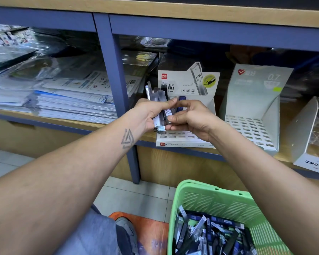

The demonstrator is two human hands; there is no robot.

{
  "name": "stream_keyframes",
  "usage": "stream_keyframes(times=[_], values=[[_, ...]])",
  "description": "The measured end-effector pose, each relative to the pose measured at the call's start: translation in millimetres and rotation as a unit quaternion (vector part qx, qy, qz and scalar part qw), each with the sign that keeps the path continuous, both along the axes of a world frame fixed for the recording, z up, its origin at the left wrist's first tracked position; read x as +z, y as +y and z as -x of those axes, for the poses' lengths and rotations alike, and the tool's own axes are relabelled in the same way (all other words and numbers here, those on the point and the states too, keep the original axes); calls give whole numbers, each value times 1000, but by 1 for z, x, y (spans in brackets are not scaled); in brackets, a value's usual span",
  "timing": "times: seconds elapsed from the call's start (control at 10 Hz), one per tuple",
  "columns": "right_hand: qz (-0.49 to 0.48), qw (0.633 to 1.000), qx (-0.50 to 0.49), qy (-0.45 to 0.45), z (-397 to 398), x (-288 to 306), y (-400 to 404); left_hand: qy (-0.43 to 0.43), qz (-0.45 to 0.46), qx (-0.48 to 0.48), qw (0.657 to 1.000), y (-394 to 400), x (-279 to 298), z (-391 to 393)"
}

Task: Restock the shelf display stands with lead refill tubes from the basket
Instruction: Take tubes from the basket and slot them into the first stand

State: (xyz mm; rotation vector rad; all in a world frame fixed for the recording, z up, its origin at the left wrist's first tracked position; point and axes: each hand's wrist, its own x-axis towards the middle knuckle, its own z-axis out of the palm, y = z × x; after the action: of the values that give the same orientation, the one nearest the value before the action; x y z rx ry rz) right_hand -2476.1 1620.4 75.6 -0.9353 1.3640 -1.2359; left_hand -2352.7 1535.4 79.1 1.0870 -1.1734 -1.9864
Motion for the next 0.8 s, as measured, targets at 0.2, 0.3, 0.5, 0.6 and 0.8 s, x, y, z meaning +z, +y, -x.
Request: stream_keyframes(times=[0.2,0.3,0.5,0.6,0.8], values=[[-14,999,-23,-35,5,-3,2,-15,9,-9,1000,2,2,-2],[-16,998,-52,-42,8,-4,0,-10,14,-8,1000,4,5,-3],[4,987,-155,-45,20,-10,-6,-23,18,4,1000,4,5,-5],[45,977,-209,12,30,-12,-8,-17,4,41,999,-8,-2,-2],[144,919,-237,282,38,-9,-15,-30,-18,62,997,-47,-35,6]])
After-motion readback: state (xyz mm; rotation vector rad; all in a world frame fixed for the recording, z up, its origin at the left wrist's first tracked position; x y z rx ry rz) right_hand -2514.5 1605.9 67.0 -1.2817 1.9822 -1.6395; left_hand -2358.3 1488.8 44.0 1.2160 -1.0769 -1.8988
